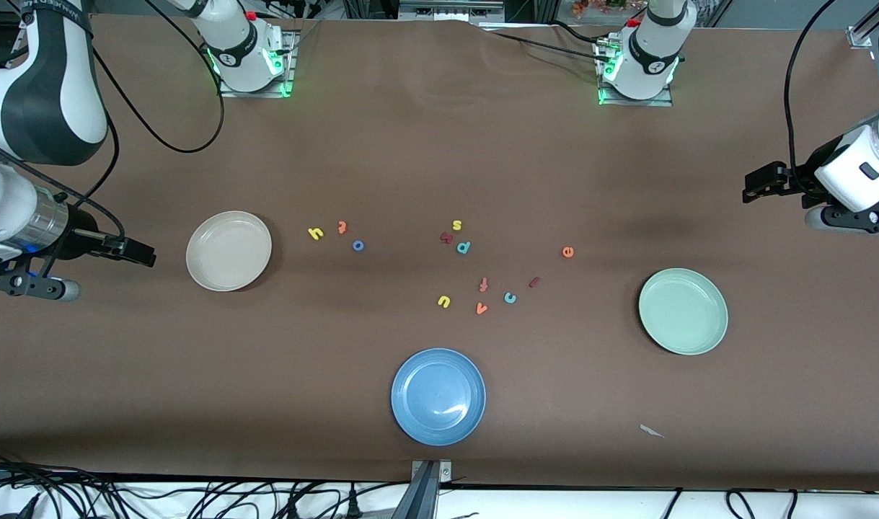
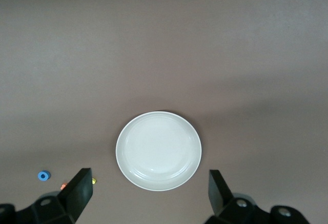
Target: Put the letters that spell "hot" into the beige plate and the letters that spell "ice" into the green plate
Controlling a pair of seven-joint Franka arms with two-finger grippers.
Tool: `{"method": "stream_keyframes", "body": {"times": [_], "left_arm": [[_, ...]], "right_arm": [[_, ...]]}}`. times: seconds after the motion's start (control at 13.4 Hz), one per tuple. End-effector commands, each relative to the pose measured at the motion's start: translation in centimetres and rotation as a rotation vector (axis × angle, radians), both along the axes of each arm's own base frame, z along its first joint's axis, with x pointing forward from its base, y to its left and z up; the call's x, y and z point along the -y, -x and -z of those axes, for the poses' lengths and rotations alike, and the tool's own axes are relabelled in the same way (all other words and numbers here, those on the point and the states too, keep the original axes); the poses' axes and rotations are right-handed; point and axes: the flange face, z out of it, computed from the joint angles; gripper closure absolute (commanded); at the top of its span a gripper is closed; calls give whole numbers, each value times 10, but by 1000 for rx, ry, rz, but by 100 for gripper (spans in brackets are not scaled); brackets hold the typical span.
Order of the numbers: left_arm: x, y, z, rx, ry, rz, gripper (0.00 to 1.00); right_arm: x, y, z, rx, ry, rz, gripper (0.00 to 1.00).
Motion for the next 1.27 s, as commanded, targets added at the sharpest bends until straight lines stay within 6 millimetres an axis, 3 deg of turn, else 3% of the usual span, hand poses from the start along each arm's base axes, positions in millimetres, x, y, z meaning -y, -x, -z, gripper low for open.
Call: {"method": "stream_keyframes", "body": {"times": [0.0,1.2], "left_arm": [[-7,0,-3,3,16,-14,0],[-9,-5,-4,25,6,-13,0]], "right_arm": [[1,4,-4,10,-21,-10,0],[-1,6,1,-2,-21,-10,0]]}}
